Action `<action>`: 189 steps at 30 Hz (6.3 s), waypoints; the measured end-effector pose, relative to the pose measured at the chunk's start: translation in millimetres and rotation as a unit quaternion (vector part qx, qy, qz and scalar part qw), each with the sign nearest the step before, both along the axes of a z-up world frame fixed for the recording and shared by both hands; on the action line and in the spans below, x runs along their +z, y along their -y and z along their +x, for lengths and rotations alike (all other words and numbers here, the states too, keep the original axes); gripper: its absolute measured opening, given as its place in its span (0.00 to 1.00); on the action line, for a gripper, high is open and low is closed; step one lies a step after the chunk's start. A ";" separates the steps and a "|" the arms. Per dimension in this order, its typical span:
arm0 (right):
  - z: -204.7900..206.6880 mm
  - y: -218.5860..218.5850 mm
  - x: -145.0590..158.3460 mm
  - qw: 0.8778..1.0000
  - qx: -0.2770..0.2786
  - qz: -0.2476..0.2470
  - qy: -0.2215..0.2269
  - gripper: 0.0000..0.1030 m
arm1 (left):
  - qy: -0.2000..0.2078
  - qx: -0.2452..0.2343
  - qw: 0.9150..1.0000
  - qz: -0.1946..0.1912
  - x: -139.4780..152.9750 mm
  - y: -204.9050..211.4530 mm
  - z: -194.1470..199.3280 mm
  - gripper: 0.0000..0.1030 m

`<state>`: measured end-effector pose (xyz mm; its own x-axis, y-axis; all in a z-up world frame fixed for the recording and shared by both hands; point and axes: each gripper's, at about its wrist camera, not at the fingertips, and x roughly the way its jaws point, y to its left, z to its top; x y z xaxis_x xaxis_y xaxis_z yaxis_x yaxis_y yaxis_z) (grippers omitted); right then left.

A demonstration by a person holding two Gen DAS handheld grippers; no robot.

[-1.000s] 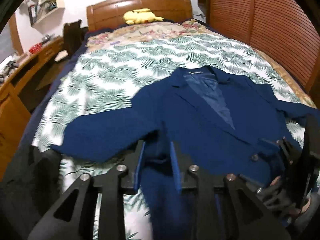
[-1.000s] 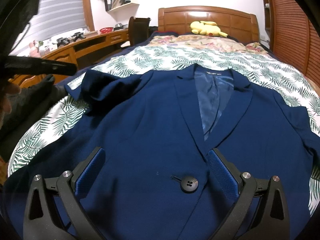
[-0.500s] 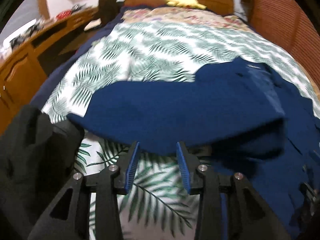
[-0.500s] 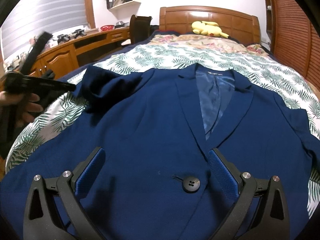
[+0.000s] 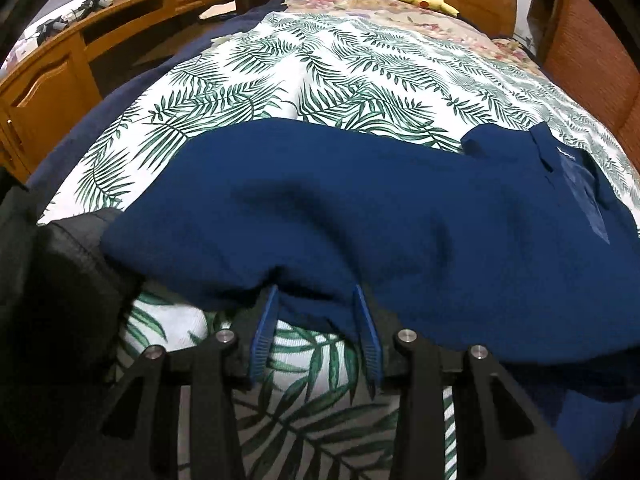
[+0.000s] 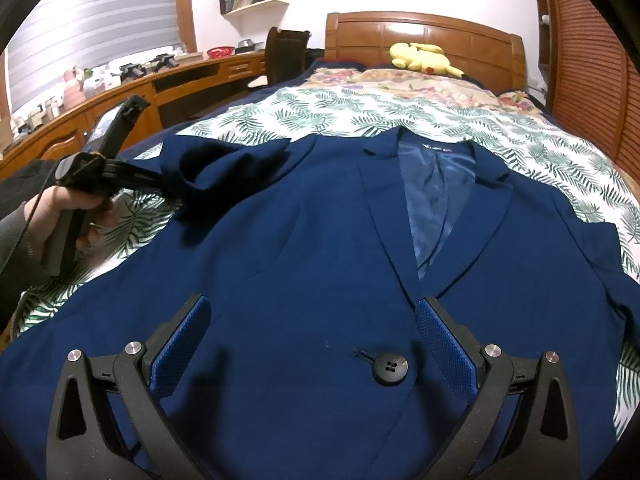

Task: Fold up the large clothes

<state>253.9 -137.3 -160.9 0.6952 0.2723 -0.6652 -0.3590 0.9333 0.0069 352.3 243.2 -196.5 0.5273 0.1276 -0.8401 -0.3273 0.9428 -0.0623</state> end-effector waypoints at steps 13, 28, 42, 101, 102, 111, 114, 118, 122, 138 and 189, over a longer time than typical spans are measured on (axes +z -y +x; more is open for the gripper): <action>-3.8 16.3 12.1 0.999 0.001 0.028 -0.028 1.00 | 0.114 -0.079 0.989 0.057 104.9 74.2 -14.3 0.00; -83.0 136.7 43.7 0.996 -0.085 -0.024 0.010 1.00 | 0.162 -0.269 0.948 0.055 178.4 271.6 -57.5 0.00; -90.9 152.7 56.6 0.994 -0.107 -0.012 -0.005 1.00 | 0.131 -0.319 0.938 0.040 151.6 318.3 -130.3 0.13; -115.9 134.8 63.6 0.998 -0.054 0.019 0.033 0.07 | 0.159 -0.218 0.963 0.003 84.6 222.6 -177.3 0.35; -118.4 137.7 60.8 0.998 -0.056 0.015 0.026 0.07 | 0.157 -0.223 0.962 0.001 84.1 226.5 -176.5 0.35; -126.8 146.8 32.5 0.998 -0.056 -0.027 -0.029 0.22 | 0.153 -0.223 0.963 0.011 80.1 244.2 -169.4 0.35; -129.0 149.5 42.5 0.998 -0.065 -0.022 -0.017 0.49 | 0.149 -0.225 0.963 0.015 77.7 248.4 -166.9 0.35; -135.3 157.2 62.0 0.997 -0.073 -0.004 0.011 0.55 | 0.146 -0.228 0.962 0.018 76.0 252.3 -167.0 0.35; -132.0 156.0 69.9 0.997 -0.069 -0.006 0.023 0.55 | 0.148 -0.230 0.962 0.018 76.7 254.8 -167.1 0.35; -101.5 170.4 28.5 0.993 -0.104 -0.046 -0.043 0.55 | 0.151 -0.238 0.959 0.019 79.1 261.1 -171.1 0.35; -55.5 134.7 1.7 0.986 -0.038 -0.092 -0.136 0.55 | 0.172 -0.261 0.950 0.002 96.3 264.8 -179.6 0.38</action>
<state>198.4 -272.1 -159.1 0.4983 0.0829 -0.8630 -0.2961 0.9519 -0.0795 172.7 -21.6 -100.1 0.7632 -0.2248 -0.6059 0.2249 0.9713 -0.0771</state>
